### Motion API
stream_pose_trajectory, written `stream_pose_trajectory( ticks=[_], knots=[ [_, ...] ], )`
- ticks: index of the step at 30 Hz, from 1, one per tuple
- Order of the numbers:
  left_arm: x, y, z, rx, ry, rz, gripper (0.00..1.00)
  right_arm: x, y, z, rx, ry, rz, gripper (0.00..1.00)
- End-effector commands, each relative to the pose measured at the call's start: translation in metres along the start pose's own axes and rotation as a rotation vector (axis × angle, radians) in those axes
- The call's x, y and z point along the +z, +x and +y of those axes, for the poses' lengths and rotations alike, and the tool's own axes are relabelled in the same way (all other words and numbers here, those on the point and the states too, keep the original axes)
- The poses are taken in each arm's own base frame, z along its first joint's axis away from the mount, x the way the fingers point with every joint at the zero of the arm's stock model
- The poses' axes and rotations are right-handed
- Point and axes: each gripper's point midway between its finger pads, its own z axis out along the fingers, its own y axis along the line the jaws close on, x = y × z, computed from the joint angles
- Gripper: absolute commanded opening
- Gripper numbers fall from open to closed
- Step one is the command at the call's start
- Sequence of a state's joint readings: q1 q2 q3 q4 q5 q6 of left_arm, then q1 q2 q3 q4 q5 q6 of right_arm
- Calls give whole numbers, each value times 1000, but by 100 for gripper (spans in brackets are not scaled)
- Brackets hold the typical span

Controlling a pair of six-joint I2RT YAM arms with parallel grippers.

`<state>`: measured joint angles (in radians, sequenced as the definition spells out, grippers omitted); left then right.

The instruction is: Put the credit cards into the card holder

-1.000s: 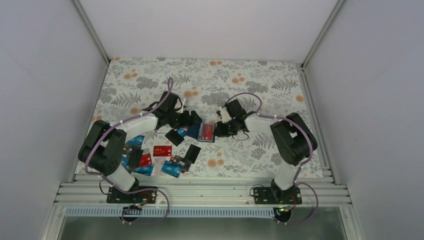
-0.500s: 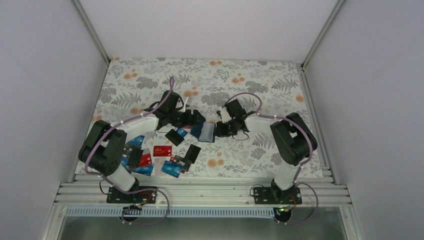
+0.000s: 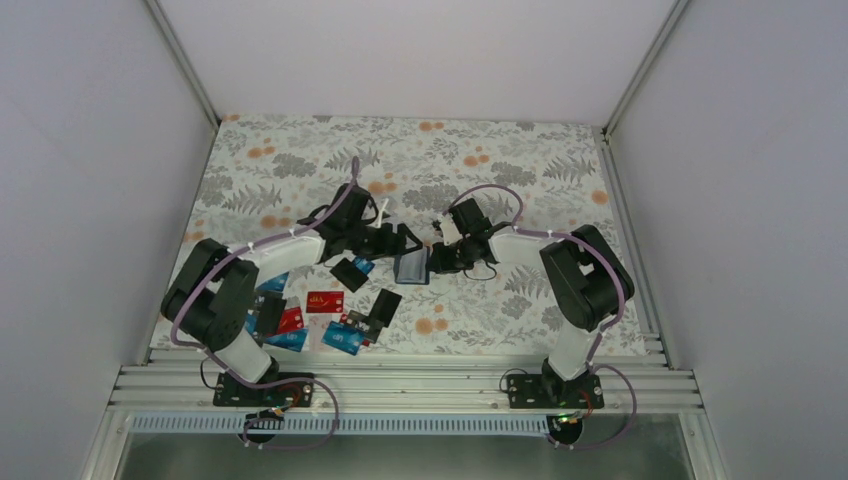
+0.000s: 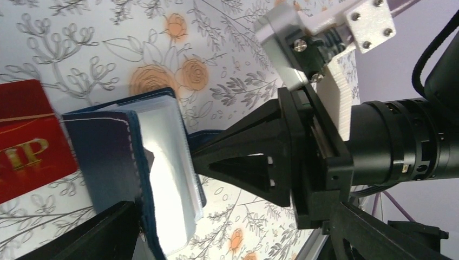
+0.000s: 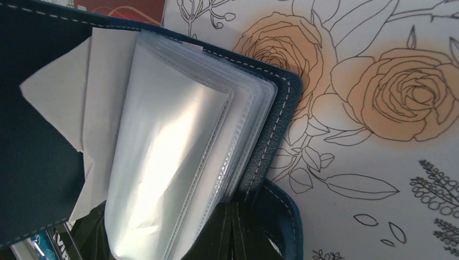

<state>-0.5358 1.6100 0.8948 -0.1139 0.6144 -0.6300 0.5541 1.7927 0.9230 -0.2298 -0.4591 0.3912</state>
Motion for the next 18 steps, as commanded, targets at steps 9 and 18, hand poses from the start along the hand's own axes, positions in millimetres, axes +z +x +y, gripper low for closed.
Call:
stream_pose_trajectory(
  ticks=[9,18],
  knots=[
    [33,-1,-18,8,31,17,86,-30,-17,11,-30,26,-87,4],
    [52,5,-14,0,2,34,84,-58,-19,11,-16,49,-170,5]
  ],
)
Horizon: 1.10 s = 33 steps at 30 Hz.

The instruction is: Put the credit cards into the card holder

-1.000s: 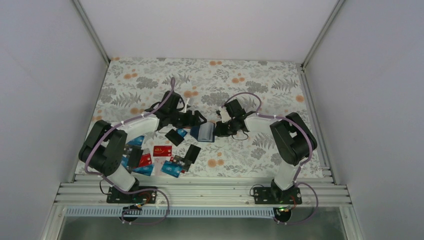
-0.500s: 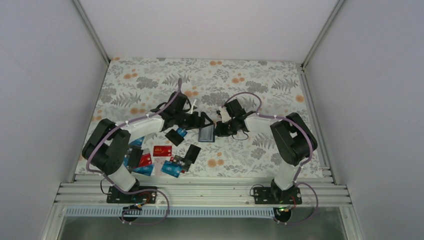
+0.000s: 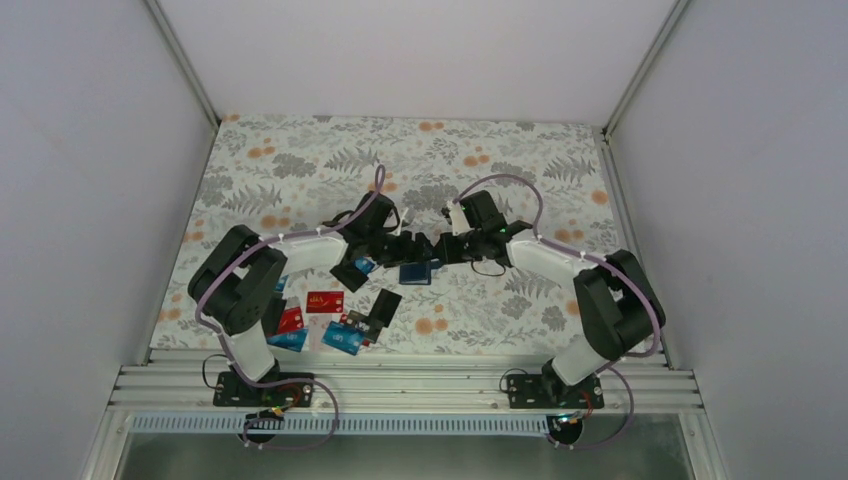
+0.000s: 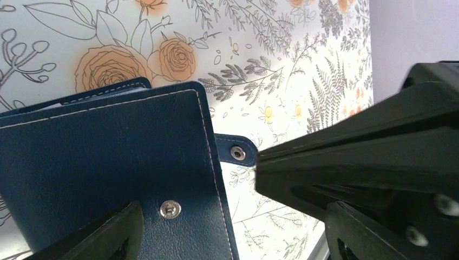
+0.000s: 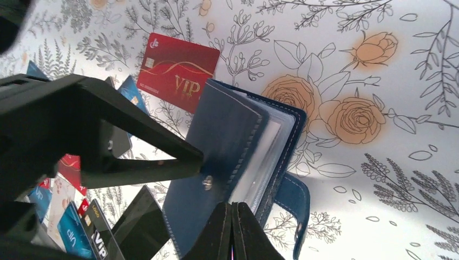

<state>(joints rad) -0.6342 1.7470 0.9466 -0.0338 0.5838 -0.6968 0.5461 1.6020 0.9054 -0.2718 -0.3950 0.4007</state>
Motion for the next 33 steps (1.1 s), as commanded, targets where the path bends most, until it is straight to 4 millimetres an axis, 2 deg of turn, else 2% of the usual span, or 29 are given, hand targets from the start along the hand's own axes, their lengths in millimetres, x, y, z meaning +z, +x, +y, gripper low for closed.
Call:
stream_pose_trajectory(
  ticks=[1,5,9,18,21,25,29,33],
  knots=[
    [8,-7,-4,2,-7,-23,82,-11,2,-11,27,42,-35,4],
    [12,-3,10,-28,-44,-39,74,-20,3,-15,38,48,-64,5],
    [16,4,23,-62,-68,-41,56,-24,3,-9,27,12,-70,6],
    [21,12,46,-97,-149,-40,23,-16,4,14,10,-126,-29,5],
    [24,14,49,-106,-155,-33,15,-10,4,17,14,-152,-10,5],
    [24,15,53,-112,-165,-34,9,0,5,14,24,-162,16,5],
    [22,16,53,-108,-170,-42,7,10,4,10,29,-153,35,4],
    [20,15,53,-103,-171,-50,7,28,12,2,48,-151,89,4]
  ],
)
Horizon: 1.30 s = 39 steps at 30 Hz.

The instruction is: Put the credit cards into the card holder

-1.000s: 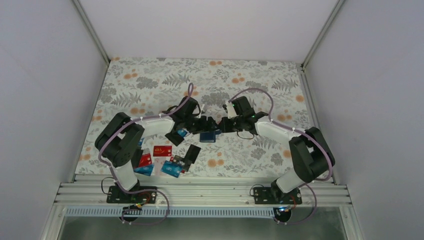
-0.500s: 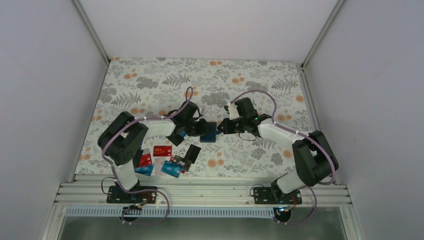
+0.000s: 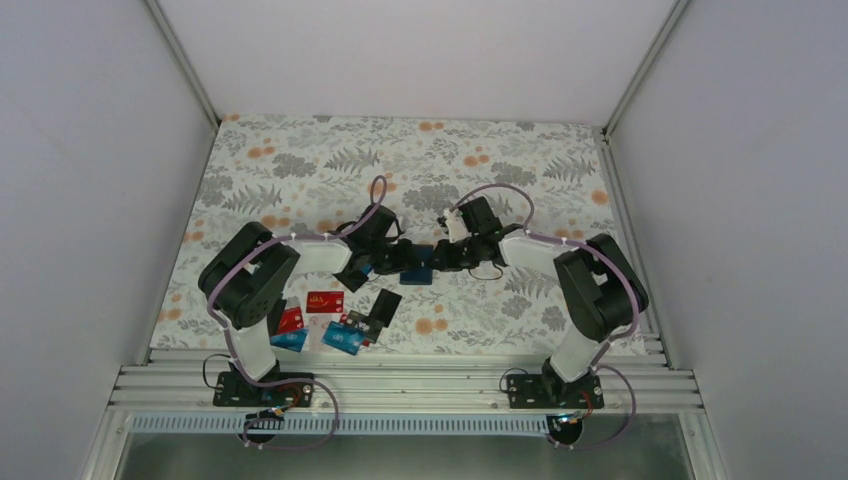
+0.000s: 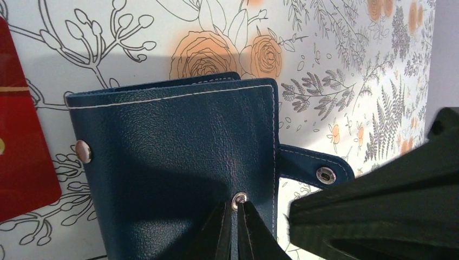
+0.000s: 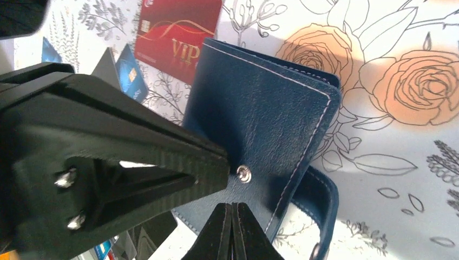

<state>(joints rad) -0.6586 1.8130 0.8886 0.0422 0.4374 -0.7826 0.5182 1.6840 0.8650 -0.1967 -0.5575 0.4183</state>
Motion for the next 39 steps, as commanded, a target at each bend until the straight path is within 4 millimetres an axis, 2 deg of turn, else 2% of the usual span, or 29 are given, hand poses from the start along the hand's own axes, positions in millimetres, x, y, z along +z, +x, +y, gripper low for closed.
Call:
stream_pose_trajectory(
  ticks=[1,15,20,28,39],
  knots=[
    [1,6,11,-6,-40,-5,7,11,-9,1,-11,-23,9,5],
    [-11,-2,6,37,-51,-53,7,38,5,-26,32,41,86,4],
    [-24,-6,1,64,-73,-72,3,42,9,-33,40,60,99,4],
    [-39,-10,-12,152,-82,-70,2,44,11,-39,42,80,106,4],
    [-29,-2,-6,156,-74,-42,2,41,9,-39,36,98,101,4]
  ],
)
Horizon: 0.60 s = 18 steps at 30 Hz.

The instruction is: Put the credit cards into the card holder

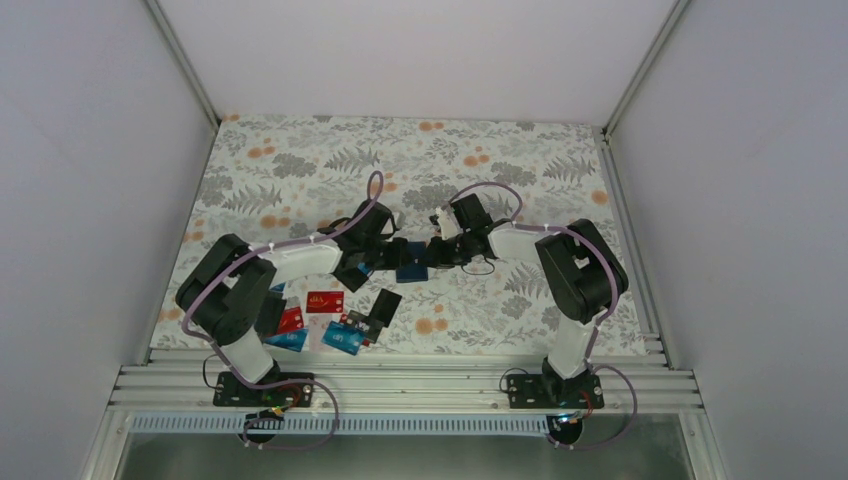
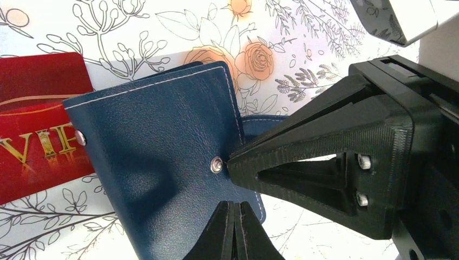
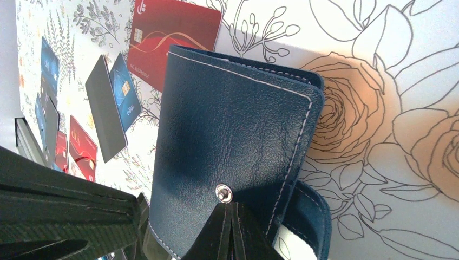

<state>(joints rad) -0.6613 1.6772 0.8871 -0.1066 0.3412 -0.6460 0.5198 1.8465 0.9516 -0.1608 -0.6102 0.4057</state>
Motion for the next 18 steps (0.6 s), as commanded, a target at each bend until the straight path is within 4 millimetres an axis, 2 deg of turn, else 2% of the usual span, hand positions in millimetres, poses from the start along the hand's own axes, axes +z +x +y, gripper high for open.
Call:
stream_pose_trajectory(
  ticks=[1,18],
  knots=[
    [5,3,-2,24,6,11,2,9,16,-32,31,132,45,4],
    [28,18,17,13,-54,66,2,2,9,-26,17,137,25,4]
  ],
)
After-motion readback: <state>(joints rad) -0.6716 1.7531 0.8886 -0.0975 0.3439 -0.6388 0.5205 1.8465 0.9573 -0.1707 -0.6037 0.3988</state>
